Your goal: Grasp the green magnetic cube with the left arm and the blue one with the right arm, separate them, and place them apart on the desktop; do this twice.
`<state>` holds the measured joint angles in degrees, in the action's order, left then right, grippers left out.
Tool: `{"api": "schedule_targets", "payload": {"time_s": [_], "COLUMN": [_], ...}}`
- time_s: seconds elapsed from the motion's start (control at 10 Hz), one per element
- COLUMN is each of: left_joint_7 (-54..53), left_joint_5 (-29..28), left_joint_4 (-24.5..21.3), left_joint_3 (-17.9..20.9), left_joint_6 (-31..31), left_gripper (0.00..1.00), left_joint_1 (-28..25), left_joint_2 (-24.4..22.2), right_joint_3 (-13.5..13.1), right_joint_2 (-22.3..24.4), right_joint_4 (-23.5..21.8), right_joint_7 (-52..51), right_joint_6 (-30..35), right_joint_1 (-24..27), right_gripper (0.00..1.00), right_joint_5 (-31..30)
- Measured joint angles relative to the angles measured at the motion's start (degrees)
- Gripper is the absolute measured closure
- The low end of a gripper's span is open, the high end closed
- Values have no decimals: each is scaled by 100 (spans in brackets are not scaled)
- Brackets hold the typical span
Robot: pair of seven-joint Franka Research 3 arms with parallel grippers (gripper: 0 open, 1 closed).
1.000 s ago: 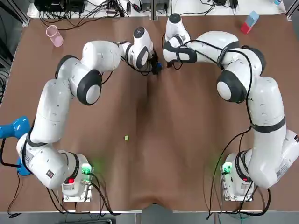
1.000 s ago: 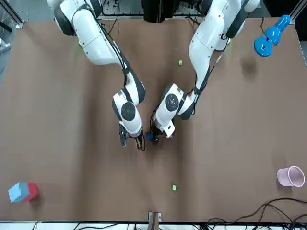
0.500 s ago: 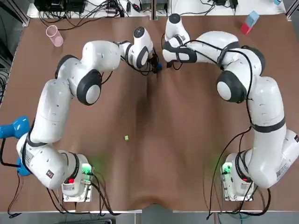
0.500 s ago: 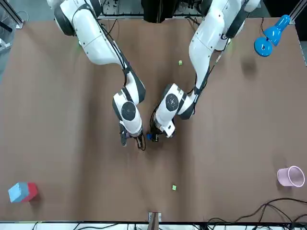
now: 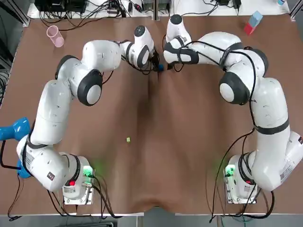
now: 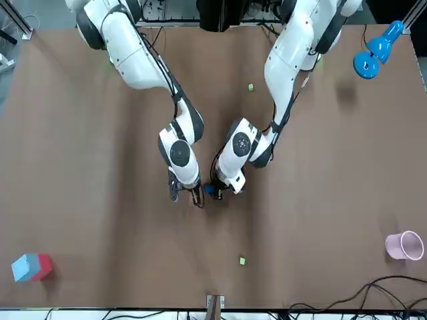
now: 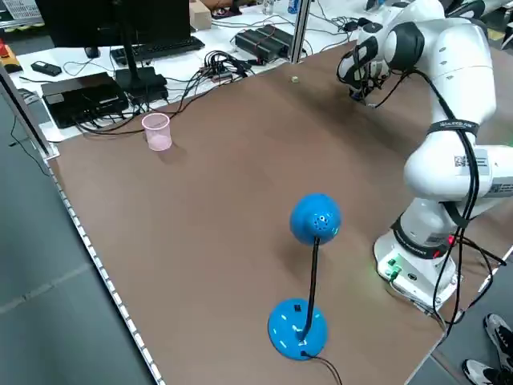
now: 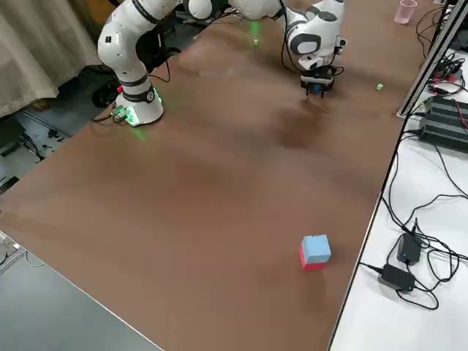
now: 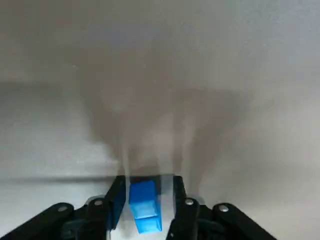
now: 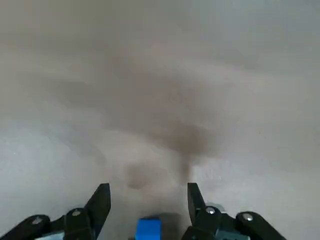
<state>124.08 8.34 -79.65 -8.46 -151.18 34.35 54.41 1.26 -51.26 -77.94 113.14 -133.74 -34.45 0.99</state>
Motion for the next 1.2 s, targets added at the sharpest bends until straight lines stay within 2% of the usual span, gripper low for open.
{"api": "schedule_targets", "payload": {"time_s": [0.3,0.5,0.6,0.7,1.2], "left_joint_7": [0,0,-1,-6,-106], "left_joint_5": [0,0,0,-1,-4], "left_joint_4": [0,0,0,0,15], "left_joint_3": [0,-2,-7,-8,36], "left_joint_6": [1,5,26,46,41], "left_gripper": [56,61,66,77,77], "left_joint_1": [1,8,10,21,-40], "left_joint_2": [0,-2,-6,-12,-13], "right_joint_3": [12,12,13,13,41], "right_joint_2": [0,0,0,0,-4], "right_joint_4": [0,0,0,1,2], "right_joint_7": [24,34,39,45,173], "right_joint_6": [0,-2,-3,-3,-6], "right_joint_1": [-9,-8,-8,-8,-11], "right_gripper": [29,29,29,29,29], "right_joint_5": [0,0,0,0,2]}}
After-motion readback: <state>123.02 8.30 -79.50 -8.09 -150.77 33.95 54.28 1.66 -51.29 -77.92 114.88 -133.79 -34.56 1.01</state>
